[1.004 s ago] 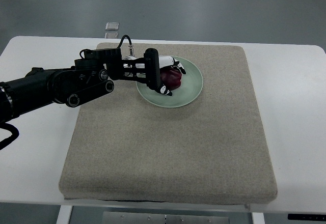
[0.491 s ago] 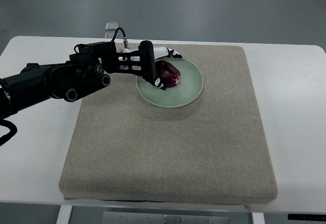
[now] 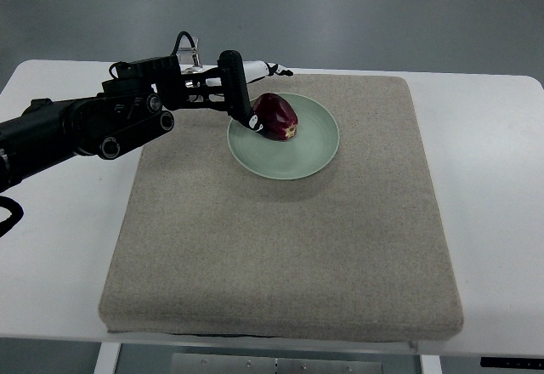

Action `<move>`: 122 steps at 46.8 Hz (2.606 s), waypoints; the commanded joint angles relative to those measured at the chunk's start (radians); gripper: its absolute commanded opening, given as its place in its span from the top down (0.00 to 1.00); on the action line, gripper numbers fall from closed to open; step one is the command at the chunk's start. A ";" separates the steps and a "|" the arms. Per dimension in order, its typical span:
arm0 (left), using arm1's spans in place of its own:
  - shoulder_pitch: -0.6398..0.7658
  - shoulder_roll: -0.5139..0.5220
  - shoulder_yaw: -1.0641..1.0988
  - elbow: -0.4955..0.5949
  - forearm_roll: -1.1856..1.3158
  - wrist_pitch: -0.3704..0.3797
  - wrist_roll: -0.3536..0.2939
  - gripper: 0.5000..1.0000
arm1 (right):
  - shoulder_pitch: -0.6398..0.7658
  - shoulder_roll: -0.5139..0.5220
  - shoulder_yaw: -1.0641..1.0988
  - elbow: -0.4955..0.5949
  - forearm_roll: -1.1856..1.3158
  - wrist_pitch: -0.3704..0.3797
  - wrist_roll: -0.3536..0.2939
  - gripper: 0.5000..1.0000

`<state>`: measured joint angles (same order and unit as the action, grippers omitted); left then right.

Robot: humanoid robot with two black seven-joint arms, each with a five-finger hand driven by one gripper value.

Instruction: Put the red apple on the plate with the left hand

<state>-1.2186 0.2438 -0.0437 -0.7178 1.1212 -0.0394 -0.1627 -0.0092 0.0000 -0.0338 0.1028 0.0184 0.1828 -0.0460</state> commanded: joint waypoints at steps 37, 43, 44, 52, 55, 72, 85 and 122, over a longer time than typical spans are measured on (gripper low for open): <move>-0.021 0.017 -0.068 0.202 -0.765 0.068 -0.003 0.01 | 0.000 0.000 0.000 0.000 0.000 0.000 0.000 0.14; -0.018 0.012 -0.077 0.215 -0.983 0.130 -0.017 0.01 | 0.000 0.000 0.000 0.000 0.000 0.000 0.000 0.14; -0.016 0.011 -0.082 0.216 -1.015 0.136 -0.017 0.01 | 0.000 0.000 0.000 0.000 0.000 0.000 0.000 0.14; -0.015 -0.030 -0.128 0.303 -1.216 0.173 -0.032 0.02 | 0.000 0.000 0.000 0.000 0.000 0.000 0.000 0.14; -0.015 -0.055 -0.151 0.359 -1.274 0.173 -0.035 0.03 | 0.000 0.000 0.000 0.000 0.000 0.000 0.000 0.14; -0.009 -0.086 -0.160 0.451 -1.589 0.130 0.011 0.02 | 0.000 0.000 0.000 0.000 0.000 0.000 0.000 0.14; 0.031 -0.107 -0.163 0.537 -1.713 -0.181 0.009 0.02 | 0.000 0.000 0.000 0.000 0.000 0.000 0.000 0.14; 0.047 -0.136 -0.193 0.546 -1.746 -0.301 -0.011 0.01 | 0.000 0.000 0.000 0.000 0.000 0.000 0.000 0.14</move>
<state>-1.1712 0.1073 -0.2363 -0.1721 -0.6240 -0.3295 -0.1734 -0.0093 0.0000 -0.0337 0.1028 0.0184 0.1825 -0.0460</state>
